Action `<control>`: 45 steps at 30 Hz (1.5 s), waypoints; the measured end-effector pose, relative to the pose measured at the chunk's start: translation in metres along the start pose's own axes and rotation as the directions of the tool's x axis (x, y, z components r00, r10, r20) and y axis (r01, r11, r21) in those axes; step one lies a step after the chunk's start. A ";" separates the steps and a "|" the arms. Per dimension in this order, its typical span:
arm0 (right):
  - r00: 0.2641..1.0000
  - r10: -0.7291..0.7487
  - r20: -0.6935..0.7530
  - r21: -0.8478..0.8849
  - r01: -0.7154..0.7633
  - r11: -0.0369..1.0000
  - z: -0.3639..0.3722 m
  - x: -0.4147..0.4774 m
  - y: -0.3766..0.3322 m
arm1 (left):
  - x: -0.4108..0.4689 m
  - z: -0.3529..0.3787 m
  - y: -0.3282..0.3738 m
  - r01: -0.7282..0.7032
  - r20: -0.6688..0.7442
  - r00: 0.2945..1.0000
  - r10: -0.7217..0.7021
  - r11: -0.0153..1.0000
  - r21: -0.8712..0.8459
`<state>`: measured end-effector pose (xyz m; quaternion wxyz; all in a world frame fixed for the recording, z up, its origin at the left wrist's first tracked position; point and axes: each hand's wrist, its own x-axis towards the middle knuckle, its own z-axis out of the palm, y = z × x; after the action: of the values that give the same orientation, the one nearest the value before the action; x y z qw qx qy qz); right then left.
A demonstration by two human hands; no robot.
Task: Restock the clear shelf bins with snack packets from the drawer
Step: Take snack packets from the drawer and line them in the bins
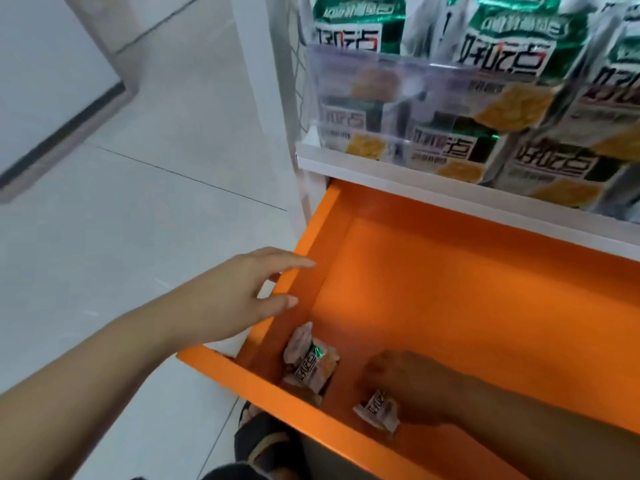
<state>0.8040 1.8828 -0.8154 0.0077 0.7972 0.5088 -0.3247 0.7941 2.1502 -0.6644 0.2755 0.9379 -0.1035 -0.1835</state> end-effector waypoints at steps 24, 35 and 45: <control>0.988 0.156 0.002 0.481 -0.137 0.866 -0.027 0.069 -0.031 | 0.002 0.001 0.000 0.025 -0.004 1.000 -0.025 0.997 -0.073; 0.963 0.243 -0.115 0.434 -0.171 0.884 -0.031 0.045 -0.037 | 0.000 0.000 0.001 0.057 0.005 0.998 -0.057 0.996 -0.072; 0.996 0.039 -0.081 -0.029 -0.042 0.999 -0.063 0.059 -0.046 | -0.001 -0.001 0.004 0.071 0.007 0.997 -0.071 0.995 -0.066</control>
<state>0.8144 1.9737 -0.7821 0.0059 0.8196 0.4973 -0.2844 0.7932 2.1472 -0.6614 0.2995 0.9310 -0.0646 -0.1987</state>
